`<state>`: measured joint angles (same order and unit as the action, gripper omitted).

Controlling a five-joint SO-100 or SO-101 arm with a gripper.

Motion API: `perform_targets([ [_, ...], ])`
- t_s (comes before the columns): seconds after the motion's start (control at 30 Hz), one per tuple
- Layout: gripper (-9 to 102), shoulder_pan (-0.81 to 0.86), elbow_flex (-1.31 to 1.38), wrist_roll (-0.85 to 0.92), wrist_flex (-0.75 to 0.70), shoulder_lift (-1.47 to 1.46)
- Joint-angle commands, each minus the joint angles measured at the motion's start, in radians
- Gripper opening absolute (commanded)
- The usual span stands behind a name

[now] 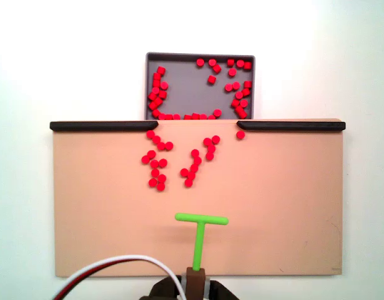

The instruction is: Gather the right side granules

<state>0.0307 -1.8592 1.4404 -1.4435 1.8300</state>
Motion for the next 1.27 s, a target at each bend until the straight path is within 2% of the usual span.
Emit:
perform_targets([
  [0.0, 0, 0.005, 0.005, -0.009, -0.003, 0.012],
  [0.4, 0, 0.009, 0.020, 0.046, 0.009, 0.032],
  [1.23, 0, -0.003, 0.028, 0.037, 0.009, 0.067],
])
